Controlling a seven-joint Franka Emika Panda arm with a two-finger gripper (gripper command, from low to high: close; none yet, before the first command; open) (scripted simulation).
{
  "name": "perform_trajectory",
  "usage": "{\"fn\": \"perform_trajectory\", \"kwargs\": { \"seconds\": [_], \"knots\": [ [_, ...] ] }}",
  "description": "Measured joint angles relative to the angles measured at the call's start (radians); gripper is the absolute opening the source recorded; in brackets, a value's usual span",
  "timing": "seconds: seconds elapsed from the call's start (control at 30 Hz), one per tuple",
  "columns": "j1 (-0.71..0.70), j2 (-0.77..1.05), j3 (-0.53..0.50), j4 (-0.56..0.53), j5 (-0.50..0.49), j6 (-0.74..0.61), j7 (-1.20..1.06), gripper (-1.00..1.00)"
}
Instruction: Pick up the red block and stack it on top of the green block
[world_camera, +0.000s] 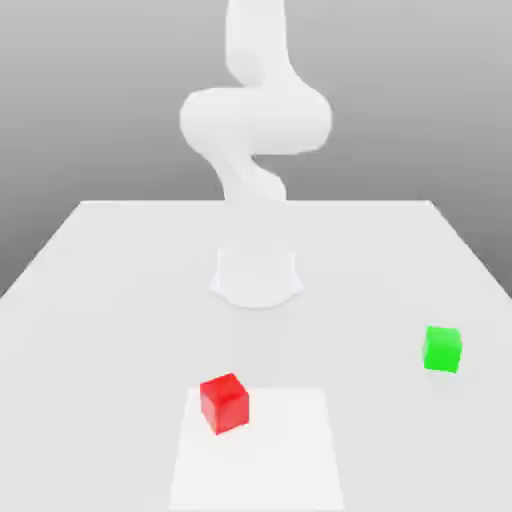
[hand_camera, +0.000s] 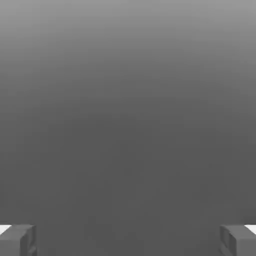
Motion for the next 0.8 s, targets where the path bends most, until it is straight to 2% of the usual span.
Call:
{"fn": "perform_trajectory", "kwargs": {
  "seconds": [0.4,0.57,0.67,0.8],
  "knots": [
    [0.101,0.420,-0.168,-0.312,0.022,0.279,-0.369,0.00],
    [0.099,0.634,-0.199,-0.461,-0.022,0.423,-0.513,0.00],
    [0.098,0.731,-0.198,-0.479,0.000,0.498,-0.565,0.00],
    [0.076,0.840,-0.153,-0.466,0.093,0.588,-0.638,0.00]
  ]
}}
